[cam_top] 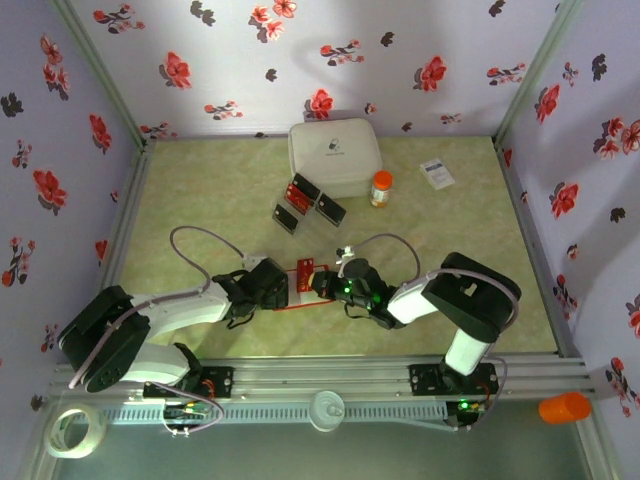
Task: Put the credit cards into the card holder
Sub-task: Insert the credit card into the card slot.
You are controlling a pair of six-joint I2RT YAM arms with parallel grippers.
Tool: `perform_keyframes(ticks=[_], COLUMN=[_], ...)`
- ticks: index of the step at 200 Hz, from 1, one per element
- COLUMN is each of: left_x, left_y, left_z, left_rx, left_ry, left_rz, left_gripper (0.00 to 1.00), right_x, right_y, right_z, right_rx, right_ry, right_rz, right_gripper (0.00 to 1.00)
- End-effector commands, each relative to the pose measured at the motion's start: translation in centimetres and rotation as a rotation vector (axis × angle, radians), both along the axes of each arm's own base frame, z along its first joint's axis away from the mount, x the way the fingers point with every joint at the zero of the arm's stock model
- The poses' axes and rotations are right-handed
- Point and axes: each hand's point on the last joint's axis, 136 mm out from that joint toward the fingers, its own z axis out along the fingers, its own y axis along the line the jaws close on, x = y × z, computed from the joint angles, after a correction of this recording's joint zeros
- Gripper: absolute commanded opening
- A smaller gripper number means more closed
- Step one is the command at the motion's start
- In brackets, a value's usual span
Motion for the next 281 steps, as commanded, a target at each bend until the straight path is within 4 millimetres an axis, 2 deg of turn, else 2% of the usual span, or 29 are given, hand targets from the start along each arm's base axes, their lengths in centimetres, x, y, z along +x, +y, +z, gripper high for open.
perform_keyframes(ticks=[1, 43, 112, 281], left_x=[-1.4, -1.4, -1.4, -1.3], left_y=[1.6, 1.6, 1.6, 1.5], left_z=[-1.5, -1.5, -1.6, -1.4], left_rx=[0.055, 0.054, 0.055, 0.051], left_ry=[0.061, 0.061, 0.065, 0.062], left_rz=[0.005, 0.008, 0.006, 0.008], left_gripper=[1.00, 1.00, 1.00, 1.00], right_x=[-0.8, -0.7, -1.3, -2.9], right_y=[0.0, 0.1, 0.2, -0.9], right_z=[0.5, 0.6, -1.4, -3.7], right_rx=[0.007, 0.008, -0.018, -0.079], right_ry=[0.007, 0.006, 0.049, 0.128], right_rz=[0.024, 0.028, 0.050, 0.076], right_gripper=[0.00, 0.00, 0.00, 0.00])
